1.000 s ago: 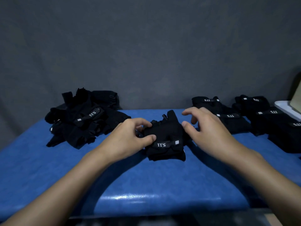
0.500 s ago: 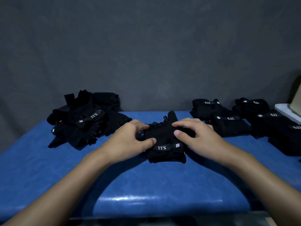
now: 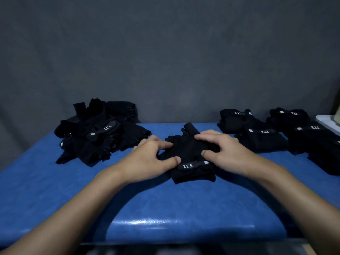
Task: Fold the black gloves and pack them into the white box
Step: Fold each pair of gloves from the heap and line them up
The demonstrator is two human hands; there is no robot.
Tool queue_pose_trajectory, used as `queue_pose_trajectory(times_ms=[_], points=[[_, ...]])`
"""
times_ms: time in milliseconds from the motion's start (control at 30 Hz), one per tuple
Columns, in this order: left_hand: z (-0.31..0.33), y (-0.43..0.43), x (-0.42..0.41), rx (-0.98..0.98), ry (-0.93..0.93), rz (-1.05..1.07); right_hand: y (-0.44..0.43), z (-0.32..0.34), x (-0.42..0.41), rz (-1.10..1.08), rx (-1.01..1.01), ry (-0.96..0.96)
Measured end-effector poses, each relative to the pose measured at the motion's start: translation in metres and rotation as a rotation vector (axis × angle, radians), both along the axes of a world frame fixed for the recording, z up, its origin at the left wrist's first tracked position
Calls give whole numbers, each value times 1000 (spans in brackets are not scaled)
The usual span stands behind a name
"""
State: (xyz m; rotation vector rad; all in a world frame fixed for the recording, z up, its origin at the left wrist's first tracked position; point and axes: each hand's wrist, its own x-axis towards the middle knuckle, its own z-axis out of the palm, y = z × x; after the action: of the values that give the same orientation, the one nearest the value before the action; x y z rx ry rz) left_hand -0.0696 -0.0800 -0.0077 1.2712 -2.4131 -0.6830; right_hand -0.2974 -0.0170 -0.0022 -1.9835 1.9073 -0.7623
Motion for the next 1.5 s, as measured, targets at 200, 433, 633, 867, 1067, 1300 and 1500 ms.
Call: queue_pose_trajectory(times_ms=[200, 433, 633, 867, 1067, 1300, 1500], points=[[0, 5, -3, -92, 84, -51, 2, 3, -2, 44, -41, -113], [2, 24, -11, -287, -52, -327, 18, 15, -20, 9, -147, -104], [5, 15, 0, -266, -156, -363, 27, 13, -24, -30, -85, 11], [13, 12, 9, -323, -164, -302, 23, 6, -15, 28, -50, -27], [5, 24, -9, -406, -239, -343, 19, -4, -9, 43, -78, -56], [4, 26, -7, -409, -242, -333, 14, -5, -5, -5, -105, -136], [3, 25, -7, -383, -260, -327, 17, -4, -9, -3, -65, -222]])
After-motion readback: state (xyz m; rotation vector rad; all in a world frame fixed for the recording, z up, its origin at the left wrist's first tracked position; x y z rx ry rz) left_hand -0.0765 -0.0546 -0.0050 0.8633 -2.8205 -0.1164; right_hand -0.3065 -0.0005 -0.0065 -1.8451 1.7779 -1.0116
